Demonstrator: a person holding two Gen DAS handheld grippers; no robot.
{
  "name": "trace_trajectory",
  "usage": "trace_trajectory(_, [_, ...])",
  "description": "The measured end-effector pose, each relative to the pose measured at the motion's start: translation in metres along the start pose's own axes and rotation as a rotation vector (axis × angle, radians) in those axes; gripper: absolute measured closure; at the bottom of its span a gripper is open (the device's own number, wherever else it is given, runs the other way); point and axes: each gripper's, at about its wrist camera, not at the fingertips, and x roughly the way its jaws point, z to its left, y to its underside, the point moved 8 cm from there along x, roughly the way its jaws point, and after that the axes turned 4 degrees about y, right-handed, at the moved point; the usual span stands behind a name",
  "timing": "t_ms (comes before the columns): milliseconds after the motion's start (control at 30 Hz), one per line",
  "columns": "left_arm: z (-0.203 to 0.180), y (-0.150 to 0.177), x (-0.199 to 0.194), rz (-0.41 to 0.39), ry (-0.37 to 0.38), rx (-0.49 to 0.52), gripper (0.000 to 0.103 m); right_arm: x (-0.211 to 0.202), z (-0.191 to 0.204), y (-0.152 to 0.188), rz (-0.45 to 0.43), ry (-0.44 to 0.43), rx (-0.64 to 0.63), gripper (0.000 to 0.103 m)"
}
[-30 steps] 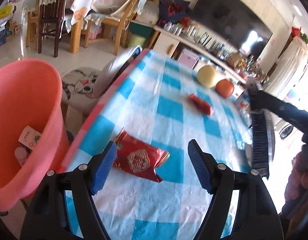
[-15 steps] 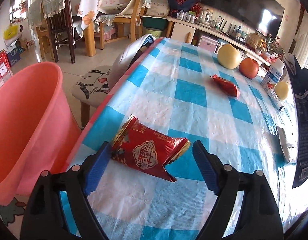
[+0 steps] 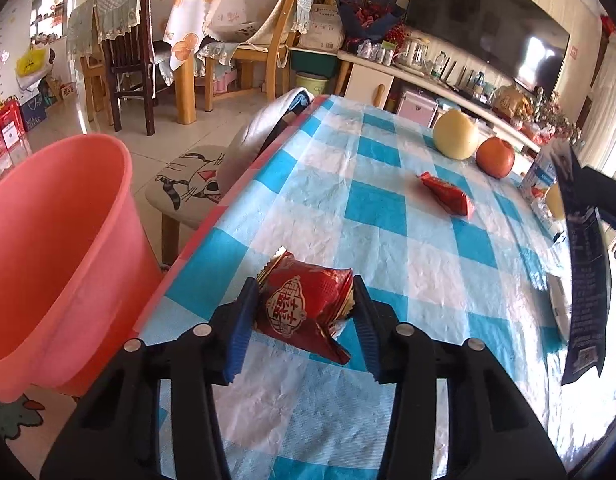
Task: Collect trash
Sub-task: 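Carry the wrapper and carton over the pink bucket and open both tools to drop them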
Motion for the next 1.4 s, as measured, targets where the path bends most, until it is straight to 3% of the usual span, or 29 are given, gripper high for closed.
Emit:
trace_trajectory(267, [0.006, -0.016, -0.019, -0.087, 0.117, -0.111, 0.068, 0.001, 0.025, -0.011, -0.007, -0.024, -0.022, 0.041])
trace_trajectory(567, [0.021, -0.027, -0.029, -0.137, 0.224, -0.232, 0.069, 0.009, 0.071, -0.022, -0.017, -0.046, -0.073, 0.041])
trace_trajectory(733, [0.041, -0.04, -0.052, -0.258, 0.245, -0.305, 0.069, 0.016, 0.103, -0.037, -0.029, -0.095, -0.079, 0.041])
trace_trajectory(867, [0.073, -0.048, -0.079, -0.395, 0.188, -0.391, 0.069, 0.02, 0.142, -0.056, -0.057, -0.158, -0.093, 0.041])
trace_trajectory(1033, [0.13, -0.044, -0.105, -0.522, 0.039, -0.56, 0.069, 0.029, 0.201, -0.084, -0.108, -0.236, -0.124, 0.041])
trace_trajectory(1167, [0.167, -0.035, -0.112, -0.54, -0.053, -0.666, 0.069, 0.044, 0.249, -0.096, -0.119, -0.292, -0.153, 0.041])
trace_trajectory(1300, [0.189, -0.029, -0.108, -0.518, -0.1, -0.733, 0.067, 0.077, 0.29, -0.091, -0.05, -0.328, -0.178, 0.039])
trace_trajectory(1333, [0.192, -0.028, -0.108, -0.522, -0.118, -0.744, 0.067, 0.087, 0.297, -0.088, -0.031, -0.312, -0.19, 0.032])
trace_trajectory(1400, [0.201, -0.026, -0.111, -0.53, -0.155, -0.758, 0.054, 0.095, 0.301, -0.081, -0.013, -0.287, -0.204, 0.024])
